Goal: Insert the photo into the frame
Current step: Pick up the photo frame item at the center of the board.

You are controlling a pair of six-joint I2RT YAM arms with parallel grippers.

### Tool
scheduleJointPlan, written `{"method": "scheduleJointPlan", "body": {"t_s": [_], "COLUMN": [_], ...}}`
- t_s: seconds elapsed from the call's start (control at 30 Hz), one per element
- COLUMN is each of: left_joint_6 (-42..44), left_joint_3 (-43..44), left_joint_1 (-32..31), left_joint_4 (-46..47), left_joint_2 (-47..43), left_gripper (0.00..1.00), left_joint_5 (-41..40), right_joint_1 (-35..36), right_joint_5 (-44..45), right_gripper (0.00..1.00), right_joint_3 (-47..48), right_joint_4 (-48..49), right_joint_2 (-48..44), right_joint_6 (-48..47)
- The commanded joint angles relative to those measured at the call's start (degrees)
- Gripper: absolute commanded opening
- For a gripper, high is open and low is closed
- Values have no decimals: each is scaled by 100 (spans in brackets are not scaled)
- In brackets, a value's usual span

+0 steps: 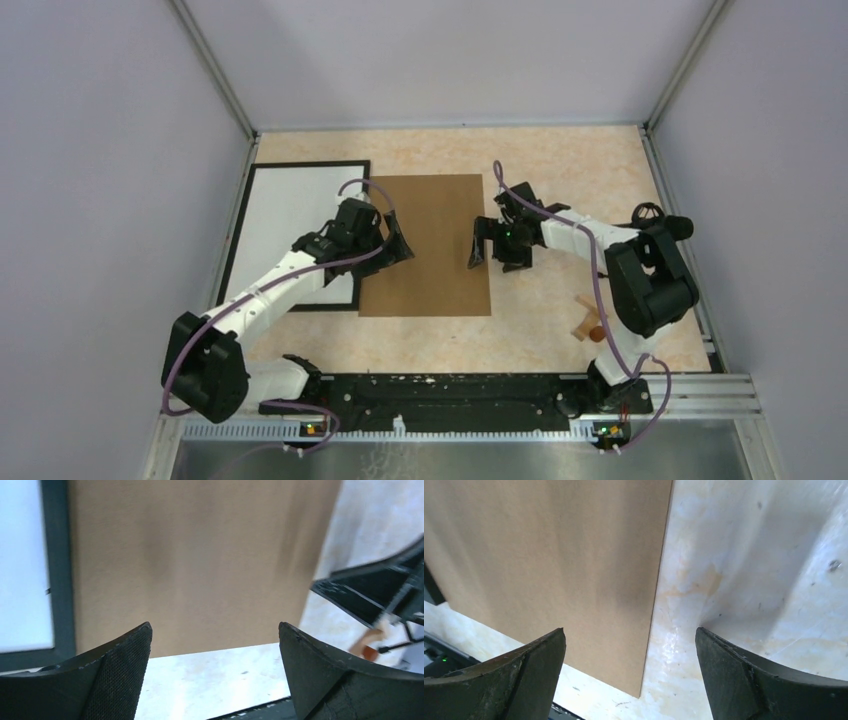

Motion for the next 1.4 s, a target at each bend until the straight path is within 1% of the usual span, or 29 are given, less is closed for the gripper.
{"method": "scheduleJointPlan", "body": {"t_s": [0.0,0.1,0.2,0.3,0.4,0.5,0.6,0.7,0.77,0.9,0.97,1.1,1.2,1.37], "left_joint_6": [122,191,228,307,140,10,16,3,-26,-117,-149,-288,-384,-394], "left_joint_3": [-356,-381,-149,-71,-184,-290,-340,-340,-402,-562,-630,-787,-889,-735], "left_joint_1": [-27,-18,103,482,968,1097,1093,1089,1061,804,696,426,296,140], "left_joint_4": [-304,-315,-466,-283,-71,138,257,208,189,99,23,-100,-11,264], "left_joint_2": [-147,-152,-10,142,433,681,889,1075,1046,825,793,794,806,1153], "left_gripper": [99,99,99,99,99,99,99,99,99,99,99,99,99,99], "left_joint_5": [-761,-1133,-1567,-1551,-1431,-1486,-1229,-1169,-1221,-1405,-1325,-1267,-1214,-784], "right_joint_1": [504,723,804,821,800,747,531,286,127,-186,-303,-427,-491,-628], "right_joint_5": [337,-66,-320,-249,-46,86,94,108,115,255,335,561,643,744], "right_gripper": [99,99,98,98,98,98,98,98,98,98,99,99,99,99], "right_joint_3": [292,288,237,194,186,90,-138,-334,-456,-649,-721,-755,-786,-786], "right_joint_4": [-515,-104,159,267,220,138,156,98,40,-138,-183,-340,-420,-613], "right_joint_2": [-311,-223,-11,131,297,453,525,516,466,301,198,54,-80,-358], "right_joint_6": [-65,208,378,398,336,232,178,87,-5,-190,-250,-357,-409,-494]}}
